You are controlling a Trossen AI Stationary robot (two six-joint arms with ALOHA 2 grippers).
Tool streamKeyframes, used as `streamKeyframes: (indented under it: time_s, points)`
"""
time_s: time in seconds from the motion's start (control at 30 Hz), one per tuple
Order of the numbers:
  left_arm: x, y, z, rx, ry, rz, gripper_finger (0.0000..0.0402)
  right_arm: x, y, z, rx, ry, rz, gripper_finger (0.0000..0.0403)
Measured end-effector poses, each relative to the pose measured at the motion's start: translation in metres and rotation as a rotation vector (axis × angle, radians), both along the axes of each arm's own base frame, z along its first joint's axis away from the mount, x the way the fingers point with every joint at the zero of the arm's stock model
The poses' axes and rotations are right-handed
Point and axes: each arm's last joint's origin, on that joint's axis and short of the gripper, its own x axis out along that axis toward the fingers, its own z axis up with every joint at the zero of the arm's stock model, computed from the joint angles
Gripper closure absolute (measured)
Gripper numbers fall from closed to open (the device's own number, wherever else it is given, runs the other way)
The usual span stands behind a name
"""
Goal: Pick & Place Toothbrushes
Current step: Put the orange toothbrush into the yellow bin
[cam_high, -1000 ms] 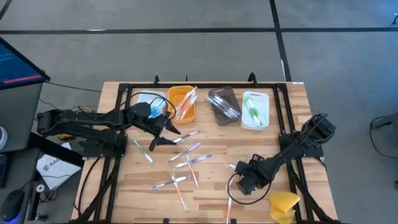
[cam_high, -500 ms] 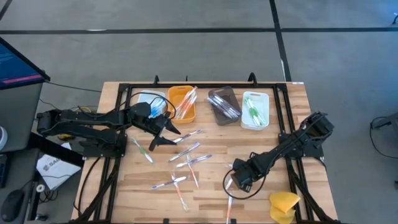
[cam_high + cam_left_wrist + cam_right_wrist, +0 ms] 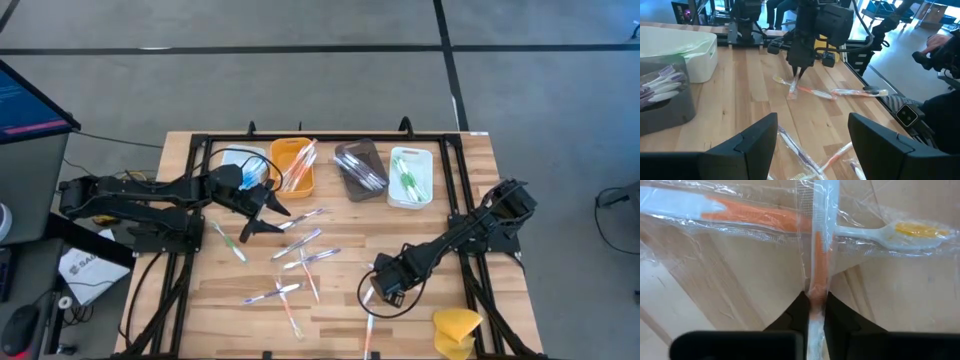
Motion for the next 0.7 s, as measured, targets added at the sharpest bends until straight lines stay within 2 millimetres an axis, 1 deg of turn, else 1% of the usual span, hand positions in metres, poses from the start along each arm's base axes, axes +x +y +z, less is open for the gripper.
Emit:
streamKeyframes:
  time_s: [0.07, 0.13, 0.3, 0.37, 0.57, 0.7]
  points:
    - [0.000, 0.000, 0.000, 0.000, 0.000, 0.000, 0.0165, 0.000, 0.000, 0.000, 0.008, 0.005, -0.001, 0.0364]
    - [-0.001, 0.000, -0.004, -0.001, 0.010, 0.000, 0.0165, 0.000, 0.000, 0.000, 0.009, 0.007, -0.001, 0.0361]
    - [-0.006, -0.001, -0.020, 0.015, 0.038, 0.005, 0.0165, 0.001, 0.001, 0.002, 0.004, 0.017, -0.001, 0.0387]
    - [-0.008, -0.001, -0.024, 0.029, 0.026, 0.009, 0.0165, 0.002, 0.002, 0.004, -0.001, 0.027, 0.002, 0.0388]
    - [-0.008, -0.001, -0.023, 0.053, -0.097, 0.012, 0.0165, 0.003, 0.009, 0.017, -0.022, 0.081, 0.024, 0.0386]
    - [-0.007, -0.001, -0.021, 0.058, -0.120, 0.012, 0.0165, 0.007, 0.016, 0.029, -0.023, 0.070, 0.040, 0.0390]
